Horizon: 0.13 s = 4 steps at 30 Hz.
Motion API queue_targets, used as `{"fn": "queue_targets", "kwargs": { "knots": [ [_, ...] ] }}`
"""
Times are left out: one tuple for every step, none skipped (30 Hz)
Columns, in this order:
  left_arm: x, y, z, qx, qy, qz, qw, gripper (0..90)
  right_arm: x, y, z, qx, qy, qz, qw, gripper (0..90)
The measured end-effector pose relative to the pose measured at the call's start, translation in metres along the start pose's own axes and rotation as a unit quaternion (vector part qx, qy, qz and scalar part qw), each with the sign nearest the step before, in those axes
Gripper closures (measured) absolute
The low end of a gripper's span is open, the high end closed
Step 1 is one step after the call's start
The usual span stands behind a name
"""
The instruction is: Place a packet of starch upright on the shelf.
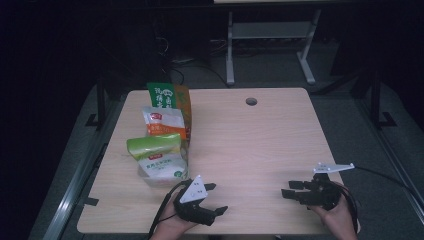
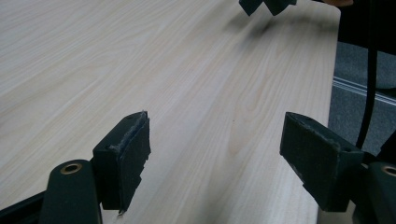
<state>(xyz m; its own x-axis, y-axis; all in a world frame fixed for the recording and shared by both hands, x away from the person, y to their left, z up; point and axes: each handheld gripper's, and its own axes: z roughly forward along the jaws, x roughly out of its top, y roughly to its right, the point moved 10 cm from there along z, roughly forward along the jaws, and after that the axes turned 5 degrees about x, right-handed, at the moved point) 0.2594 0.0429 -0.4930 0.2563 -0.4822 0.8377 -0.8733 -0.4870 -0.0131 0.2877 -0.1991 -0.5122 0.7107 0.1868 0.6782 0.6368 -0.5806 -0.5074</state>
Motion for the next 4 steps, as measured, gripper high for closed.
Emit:
{"fn": "queue_targets", "kwargs": {
  "knots": [
    [0.0000, 0.0015, 0.0005, -0.003, -0.001, 0.000, 1.0000, 23.9, -0.0013, -0.0011, -0.0008, 0.001, 0.003, 0.001, 1.0000, 39.4],
    [-0.0003, 0.0022, 0.0008, -0.005, -0.004, 0.006, 1.0000, 23.9, -0.0018, -0.0018, -0.0012, 0.001, 0.006, -0.002, 1.0000, 39.3],
    [-0.0001, 0.0029, 0.0012, -0.006, -0.004, 0.006, 1.0000, 23.9, -0.0023, -0.0030, -0.0015, -0.001, 0.005, -0.006, 1.0000, 39.2],
    [-0.0001, 0.0036, 0.0015, -0.007, -0.004, 0.007, 0.9999, 23.9, -0.0017, -0.0030, -0.0011, -0.003, 0.006, -0.009, 0.9999, 39.0]
  ]
}}
